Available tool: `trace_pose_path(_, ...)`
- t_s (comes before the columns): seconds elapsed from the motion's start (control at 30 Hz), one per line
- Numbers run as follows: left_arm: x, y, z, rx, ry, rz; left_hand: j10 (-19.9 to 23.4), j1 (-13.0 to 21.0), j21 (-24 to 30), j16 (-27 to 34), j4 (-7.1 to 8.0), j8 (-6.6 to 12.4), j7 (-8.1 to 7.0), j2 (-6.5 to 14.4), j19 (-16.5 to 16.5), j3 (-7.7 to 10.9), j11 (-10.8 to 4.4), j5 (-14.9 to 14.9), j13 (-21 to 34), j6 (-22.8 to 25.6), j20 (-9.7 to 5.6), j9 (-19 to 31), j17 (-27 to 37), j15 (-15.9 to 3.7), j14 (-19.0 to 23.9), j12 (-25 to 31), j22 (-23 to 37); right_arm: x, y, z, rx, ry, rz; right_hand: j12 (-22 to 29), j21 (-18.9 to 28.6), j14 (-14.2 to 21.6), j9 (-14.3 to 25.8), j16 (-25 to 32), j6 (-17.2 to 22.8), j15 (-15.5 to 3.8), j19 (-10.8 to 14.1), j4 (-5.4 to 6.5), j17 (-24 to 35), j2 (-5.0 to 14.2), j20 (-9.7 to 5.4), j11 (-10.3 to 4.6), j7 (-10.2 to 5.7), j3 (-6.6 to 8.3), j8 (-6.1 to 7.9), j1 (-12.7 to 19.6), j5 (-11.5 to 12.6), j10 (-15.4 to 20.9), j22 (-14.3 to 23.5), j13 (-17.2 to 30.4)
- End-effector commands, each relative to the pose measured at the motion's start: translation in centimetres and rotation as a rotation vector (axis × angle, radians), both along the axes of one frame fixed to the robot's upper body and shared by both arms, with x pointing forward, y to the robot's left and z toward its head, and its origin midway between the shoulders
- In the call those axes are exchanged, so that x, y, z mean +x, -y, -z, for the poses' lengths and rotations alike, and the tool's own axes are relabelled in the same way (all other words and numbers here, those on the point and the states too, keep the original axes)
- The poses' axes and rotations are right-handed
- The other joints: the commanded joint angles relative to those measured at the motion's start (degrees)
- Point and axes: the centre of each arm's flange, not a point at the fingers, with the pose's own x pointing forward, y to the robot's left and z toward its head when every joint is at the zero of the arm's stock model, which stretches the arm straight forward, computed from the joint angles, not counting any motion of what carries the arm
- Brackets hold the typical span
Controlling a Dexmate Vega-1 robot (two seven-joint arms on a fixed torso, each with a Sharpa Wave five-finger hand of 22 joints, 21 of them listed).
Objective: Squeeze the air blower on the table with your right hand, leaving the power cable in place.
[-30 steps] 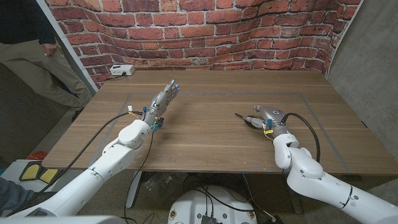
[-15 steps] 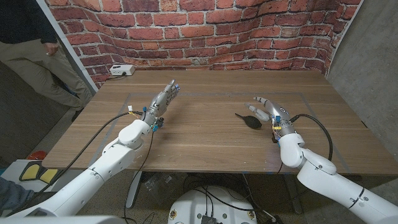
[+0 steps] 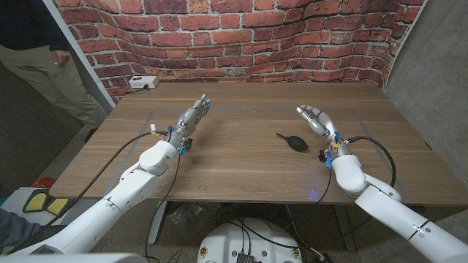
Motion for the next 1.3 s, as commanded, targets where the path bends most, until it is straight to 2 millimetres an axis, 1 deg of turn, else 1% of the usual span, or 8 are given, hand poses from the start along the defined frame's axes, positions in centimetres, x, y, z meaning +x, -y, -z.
trace_pose_path(0.03,-0.2,-0.3,0.1,0.002,0.002,0.001,0.2,0.32,0.2,-0.09,0.0,0.02,0.18,-0.27,-0.29,-0.36,0.04,-0.23,0.3,0.21,-0.54,0.23,0.2,0.26,0.27,-0.19,0.2,1.9,1.6,-1.2,0.216,0.009,-0.226,0.6,0.06,0.36,0.02,0.29,0.03,-0.12,0.33,0.17,-0.04,0.01,-0.42,0.2,1.05,-0.22,-0.06,-0.6,-0.03,0.6,0.15,0.1)
trace_pose_path(0.2,-0.1,-0.4,0.2,-0.001,0.001,0.004,0.08,0.35,0.21,-0.1,0.0,0.0,0.18,-0.25,-0.26,-0.4,0.15,-0.25,0.3,0.17,-0.71,0.23,0.19,0.27,0.23,-0.24,0.2,3.2,2.0,-1.1,0.287,-0.023,-0.323,0.25,-0.36,-0.37,-0.15,0.01,-1.08,0.0,-0.31,0.57,0.02,-0.22,-0.76,1.44,2.35,-0.84,-0.44,-1.93,-0.09,-0.31,0.16,0.02)
trace_pose_path(0.43,-0.1,-0.7,0.2,-0.006,-0.002,0.003,0.04,0.37,0.21,-0.14,-0.01,-0.04,0.19,-0.24,-0.27,-0.45,0.23,-0.27,0.3,0.09,-0.72,0.23,0.19,0.28,0.12,-0.25,0.2,4.7,2.8,-1.2,0.35,-0.055,-0.414,-0.03,-0.72,-1.33,-0.26,-0.19,-2.21,0.19,-0.9,1.08,0.07,-0.89,-0.78,2.51,2.55,-1.77,-0.67,-3.58,-0.08,-1.18,0.17,-0.03)
trace_pose_path(0.5,-0.2,-0.8,0.1,-0.004,-0.002,0.0,-0.01,0.37,0.2,-0.13,-0.01,-0.04,0.15,-0.24,-0.28,-0.46,0.2,-0.27,0.3,0.08,-0.71,0.23,0.19,0.28,0.13,-0.27,0.2,5.1,2.9,-1.2,0.367,-0.06,-0.428,0.04,-0.88,-1.46,-0.17,-0.09,0.32,0.21,-1.03,1.6,0.09,-1.32,-0.76,2.56,2.33,-2.54,0.47,-5.04,0.04,-1.24,0.16,-0.05)
trace_pose_path(0.6,-0.2,-0.8,0.0,-0.003,-0.003,0.002,-0.07,0.38,0.2,-0.13,-0.01,-0.03,0.21,-0.24,-0.28,-0.48,0.2,-0.28,0.3,0.1,-0.72,0.23,0.19,0.27,0.11,-0.29,0.19,5.5,3.2,-1.2,0.368,-0.058,-0.439,0.18,-0.88,-1.36,-0.11,-0.01,0.97,0.13,-0.92,1.73,0.08,-1.47,-0.83,2.52,2.41,-2.8,0.72,-5.5,0.1,-0.98,0.16,-0.06)
trace_pose_path(0.8,-0.2,-0.6,-0.3,-0.01,-0.002,0.001,-0.22,0.39,0.22,-0.17,-0.02,-0.09,0.27,-0.26,-0.22,-0.55,0.12,-0.29,0.3,-0.04,-0.96,0.23,0.19,0.3,-0.02,-0.35,0.19,6.0,3.7,-1.7,0.365,-0.066,-0.451,0.21,-1.06,-1.48,-0.17,-0.02,-2.48,0.34,-0.96,1.9,0.0,-2.18,-0.81,2.55,3.75,-3.61,-0.56,-6.63,0.35,-1.08,0.13,-0.09)
trace_pose_path(1.03,-0.5,-0.5,0.0,-0.034,-0.006,-0.004,-0.46,0.4,0.21,-0.22,-0.02,-0.15,0.38,-0.27,-0.23,-0.62,0.14,-0.3,0.3,-0.21,-1.22,0.23,0.2,0.45,-0.2,-0.43,0.19,6.1,3.9,-1.8,0.361,-0.09,-0.461,-0.19,-1.45,-2.34,-0.28,-0.26,-3.32,0.65,-1.75,2.03,-0.03,-2.62,-0.71,3.19,4.68,-4.16,-0.65,-7.39,0.54,-2.26,0.12,-0.13)
trace_pose_path(1.3,-0.9,-0.6,0.2,-0.025,-0.009,-0.016,-0.55,0.41,0.19,-0.22,-0.02,-0.17,0.39,-0.27,-0.26,-0.68,0.26,-0.31,0.29,-0.28,-1.29,0.23,0.2,0.44,-0.27,-0.45,0.18,6.4,4.1,-1.4,0.369,-0.107,-0.467,-0.16,-1.53,-2.52,-0.32,-0.26,-3.44,0.77,-1.9,2.08,-0.04,-2.7,-0.67,3.34,4.76,-4.33,-0.6,-7.64,0.62,-2.29,0.12,-0.13)
